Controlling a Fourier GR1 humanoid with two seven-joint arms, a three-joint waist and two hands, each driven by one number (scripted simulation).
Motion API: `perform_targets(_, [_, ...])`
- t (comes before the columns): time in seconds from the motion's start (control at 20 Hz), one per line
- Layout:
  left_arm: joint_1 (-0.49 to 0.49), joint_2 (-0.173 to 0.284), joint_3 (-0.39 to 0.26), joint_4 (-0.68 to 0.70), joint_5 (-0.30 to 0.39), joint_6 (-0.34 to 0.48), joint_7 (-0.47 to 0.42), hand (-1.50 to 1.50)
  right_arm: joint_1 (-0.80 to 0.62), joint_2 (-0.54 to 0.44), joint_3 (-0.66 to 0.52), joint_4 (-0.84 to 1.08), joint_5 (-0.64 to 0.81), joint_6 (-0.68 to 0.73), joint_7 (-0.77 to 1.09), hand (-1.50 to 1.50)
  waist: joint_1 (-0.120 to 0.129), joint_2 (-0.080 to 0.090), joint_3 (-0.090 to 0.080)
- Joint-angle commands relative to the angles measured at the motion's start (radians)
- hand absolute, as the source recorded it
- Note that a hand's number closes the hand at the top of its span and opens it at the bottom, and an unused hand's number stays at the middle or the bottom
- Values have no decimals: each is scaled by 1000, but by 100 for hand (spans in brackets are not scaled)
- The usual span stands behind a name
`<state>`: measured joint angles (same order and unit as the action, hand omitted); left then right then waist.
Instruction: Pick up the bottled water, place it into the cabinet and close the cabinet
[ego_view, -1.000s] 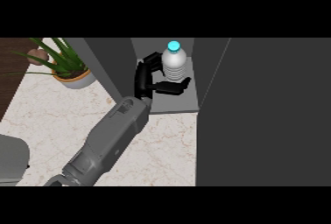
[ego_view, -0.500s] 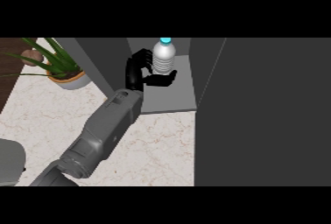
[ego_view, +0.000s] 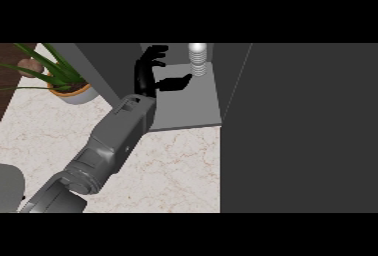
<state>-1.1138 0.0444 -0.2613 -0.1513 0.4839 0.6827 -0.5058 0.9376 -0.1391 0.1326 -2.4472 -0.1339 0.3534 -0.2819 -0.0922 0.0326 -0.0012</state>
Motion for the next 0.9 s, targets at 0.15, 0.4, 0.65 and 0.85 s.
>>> perform_targets(0.15, [-48, 6, -9, 65, -37, 50, -38, -150, 28, -11, -17, -35, -77, 34, -7, -150, -11, -1, 0])
perform_targets(0.4, [-71, 23, 3, 61, -28, -78, -31, -150, -13, 3, 18, -43, -55, 16, 36, -150, -5, 13, -2])
perform_targets(0.65, [-50, -22, 67, -28, 25, -150, -165, -150, 11, -11, -8, -21, -66, 44, 11, -150, 14, -5, -1])
perform_targets(0.85, [-77, 2, 93, -47, 43, -281, -172, -150, 20, 2, 30, -48, -58, 43, 34, -150, 26, -11, -1])
